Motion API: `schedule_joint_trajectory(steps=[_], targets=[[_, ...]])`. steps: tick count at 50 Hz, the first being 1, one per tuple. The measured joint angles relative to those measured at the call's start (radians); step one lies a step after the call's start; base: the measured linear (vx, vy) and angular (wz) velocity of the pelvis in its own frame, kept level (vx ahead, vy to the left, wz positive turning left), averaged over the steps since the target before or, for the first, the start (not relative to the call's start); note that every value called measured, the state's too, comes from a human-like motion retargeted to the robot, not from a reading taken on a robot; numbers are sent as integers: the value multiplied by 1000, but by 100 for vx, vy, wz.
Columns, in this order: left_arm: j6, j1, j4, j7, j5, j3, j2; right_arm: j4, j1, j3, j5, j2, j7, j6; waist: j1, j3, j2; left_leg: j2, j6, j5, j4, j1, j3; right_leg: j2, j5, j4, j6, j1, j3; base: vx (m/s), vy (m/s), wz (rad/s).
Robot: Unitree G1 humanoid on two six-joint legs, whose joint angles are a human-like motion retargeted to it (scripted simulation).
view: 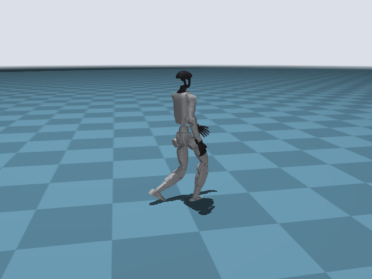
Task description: Walk
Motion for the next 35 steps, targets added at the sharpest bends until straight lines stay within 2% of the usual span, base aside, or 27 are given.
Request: schedule_joint_trajectory(steps=[3,7,10,15,18,20,23,25,28,30,33,35], targets=[[19,47,32,-3,9,-17,-19,-20,-64,6,3,-14,-37,-8,25,-27,20,69,10,111,270,-198,4,28,-37,-8,-41,13,-1,0,0,0],[53,116,101,-20,50,-37,-31,-78,-169,2,-3,-39,-76,-25,68,-17,-6,73,77,57,399,-412,25,19,-101,-63,-50,117,40,0,0,0],[66,182,152,-34,79,-37,-28,-138,-243,-15,4,-58,-106,-44,103,1,-29,34,101,5,298,-523,44,1,-138,-119,-39,227,71,0,0,0],[66,310,200,-69,97,-8,-9,-245,-342,-48,23,-87,-141,-78,132,6,-66,-82,72,26,-180,-595,58,-56,-179,-193,-12,383,109,1,1,-18],[69,376,212,-85,106,12,2,-297,-378,-69,22,-95,-143,-84,131,-12,-100,-180,51,84,-518,-574,39,-118,-216,-177,3,422,117,0,0,0],[71,413,224,-89,110,21,2,-318,-383,-78,19,-93,-146,-87,130,-18,-107,-214,52,91,-558,-577,30,-139,-248,-96,14,430,122,0,0,0],[75,439,242,-91,129,19,-1,-324,-364,-84,4,-82,-150,-85,118,-29,-149,-281,80,125,-493,-555,48,-199,-248,89,61,435,144,1,2,16],[81,443,254,-88,140,11,-6,-311,-330,-78,-6,-64,-145,-80,100,-31,-189,-336,111,124,-444,-530,64,-250,-161,258,119,417,157,1,3,37],[89,403,250,-76,152,-3,-6,-267,-280,-65,-10,-31,-116,-69,66,-37,-248,-413,152,109,-479,-458,76,-331,72,544,194,299,178,-1,3,30],[92,358,236,-63,150,-15,-3,-227,-251,-55,-10,-17,-91,-59,44,-40,-253,-426,167,86,-511,-404,63,-361,146,687,183,198,174,0,0,0],[94,266,208,-32,127,-24,3,-152,-201,-38,-10,-5,-54,-43,14,-35,-233,-417,170,49,-582,-295,28,-394,62,794,101,48,151,0,0,0],[92,198,189,-10,100,-19,6,-102,-163,-31,-8,-2,-37,-35,-6,-30,-212,-403,165,27,-636,-214,3,-397,-15,783,56,-38,130,0,0,0]])
